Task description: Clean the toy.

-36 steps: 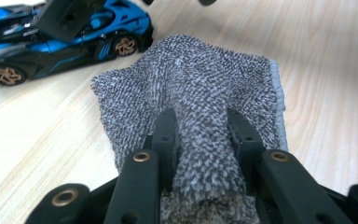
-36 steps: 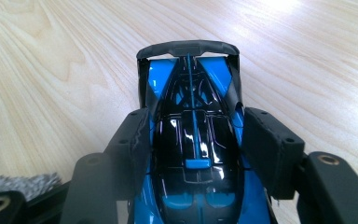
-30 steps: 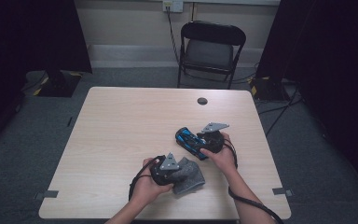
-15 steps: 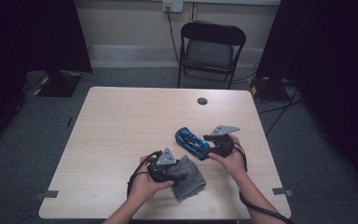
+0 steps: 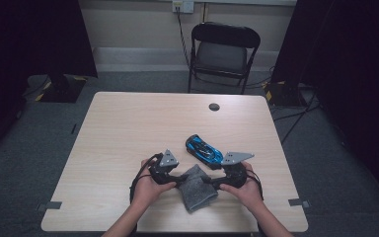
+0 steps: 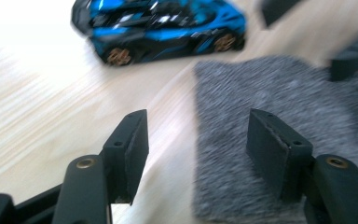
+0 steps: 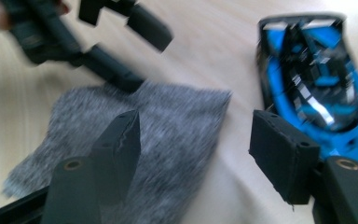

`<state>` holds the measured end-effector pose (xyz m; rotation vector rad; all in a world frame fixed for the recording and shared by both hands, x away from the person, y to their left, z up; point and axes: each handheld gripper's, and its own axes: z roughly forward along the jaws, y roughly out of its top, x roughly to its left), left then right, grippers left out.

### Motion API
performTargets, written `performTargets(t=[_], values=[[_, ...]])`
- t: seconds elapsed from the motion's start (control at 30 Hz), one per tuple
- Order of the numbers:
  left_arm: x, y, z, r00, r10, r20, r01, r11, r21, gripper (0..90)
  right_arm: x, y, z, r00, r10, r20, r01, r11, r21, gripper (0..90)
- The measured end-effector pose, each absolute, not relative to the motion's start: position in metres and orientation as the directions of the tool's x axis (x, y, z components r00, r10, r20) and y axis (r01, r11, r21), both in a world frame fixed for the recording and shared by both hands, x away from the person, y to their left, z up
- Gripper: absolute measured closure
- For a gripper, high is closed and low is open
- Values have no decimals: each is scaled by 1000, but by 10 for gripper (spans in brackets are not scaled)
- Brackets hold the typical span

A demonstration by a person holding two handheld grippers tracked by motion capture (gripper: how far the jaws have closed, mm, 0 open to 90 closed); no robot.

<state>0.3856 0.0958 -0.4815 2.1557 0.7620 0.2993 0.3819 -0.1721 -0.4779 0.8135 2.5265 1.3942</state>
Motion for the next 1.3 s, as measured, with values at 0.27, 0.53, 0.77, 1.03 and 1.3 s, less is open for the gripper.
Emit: performTargets(t=[0.27, 0.53, 0.77, 1.03, 1.3], values=[[388, 94, -489, 800, 599, -22, 411, -521, 748, 466, 361, -170, -492, -868, 481, 122, 376, 477, 795, 315], [388, 91, -488, 808, 587, 44, 377, -573, 727, 486, 353, -178, -499, -888, 456, 50, 322, 542, 776, 331], [387, 87, -483, 814, 581, 20, 384, -563, 732, 493, 352, -196, -497, -878, 477, 31, 326, 551, 768, 343], [405, 78, -463, 793, 609, 18, 360, -492, 792, 371, 350, -196, -480, -852, 519, 62, 340, 460, 820, 325], [438, 50, -451, 810, 586, 21, 322, -474, 819, 312, 340, -160, -483, -883, 457, 110, 341, 459, 820, 297]])
